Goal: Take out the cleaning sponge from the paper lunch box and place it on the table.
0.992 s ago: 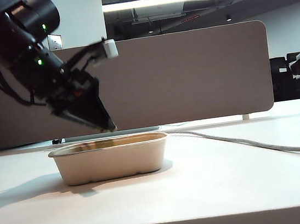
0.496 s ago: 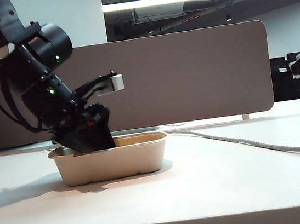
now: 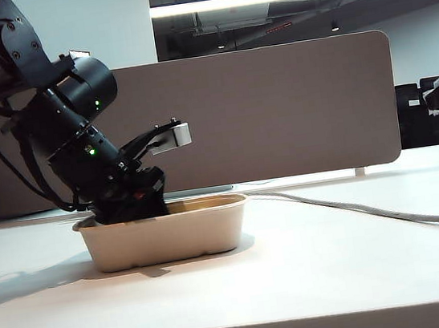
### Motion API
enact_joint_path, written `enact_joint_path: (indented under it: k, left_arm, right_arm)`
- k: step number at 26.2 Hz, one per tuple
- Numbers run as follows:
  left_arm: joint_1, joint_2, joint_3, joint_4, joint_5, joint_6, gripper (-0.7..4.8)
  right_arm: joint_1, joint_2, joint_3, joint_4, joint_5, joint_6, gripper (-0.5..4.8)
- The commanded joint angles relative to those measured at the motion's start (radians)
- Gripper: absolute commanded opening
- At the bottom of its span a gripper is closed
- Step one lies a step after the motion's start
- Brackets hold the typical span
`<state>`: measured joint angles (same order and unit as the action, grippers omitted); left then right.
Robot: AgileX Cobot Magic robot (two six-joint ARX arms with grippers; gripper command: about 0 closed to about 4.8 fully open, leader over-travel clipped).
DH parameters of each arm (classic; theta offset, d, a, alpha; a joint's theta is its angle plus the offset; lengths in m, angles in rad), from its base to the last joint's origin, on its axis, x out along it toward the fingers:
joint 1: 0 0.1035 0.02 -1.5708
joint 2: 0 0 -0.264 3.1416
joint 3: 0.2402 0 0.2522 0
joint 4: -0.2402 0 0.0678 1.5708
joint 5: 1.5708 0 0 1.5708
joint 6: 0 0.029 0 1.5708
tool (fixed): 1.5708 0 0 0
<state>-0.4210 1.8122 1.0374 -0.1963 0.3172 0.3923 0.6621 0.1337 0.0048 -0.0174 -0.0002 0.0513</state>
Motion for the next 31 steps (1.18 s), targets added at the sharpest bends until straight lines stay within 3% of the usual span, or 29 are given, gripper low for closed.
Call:
enact_joint_path:
  k: [1, 11, 23, 31]
  left_arm:
    - [-0.001, 0.028, -0.023, -0.091, -0.074, 0.013, -0.06]
    - [-0.001, -0.001, 0.008, -0.113, -0.066, 0.014, -0.06]
    - [-0.001, -0.238, 0.122, -0.129, -0.066, 0.014, -0.06]
    - [0.003, -0.369, 0.146, -0.24, -0.127, 0.029, -0.06]
  right_arm:
    - [0.0, 0.001, 0.001, 0.014, 0.001, 0.0, -0.05]
    - [0.001, 0.001, 0.001, 0.014, 0.001, 0.0, -0.05]
    - [0.002, 0.001, 0.001, 0.014, 0.001, 0.0, -0.05]
    - [0.002, 0.001, 0.001, 0.014, 0.001, 0.0, -0.05]
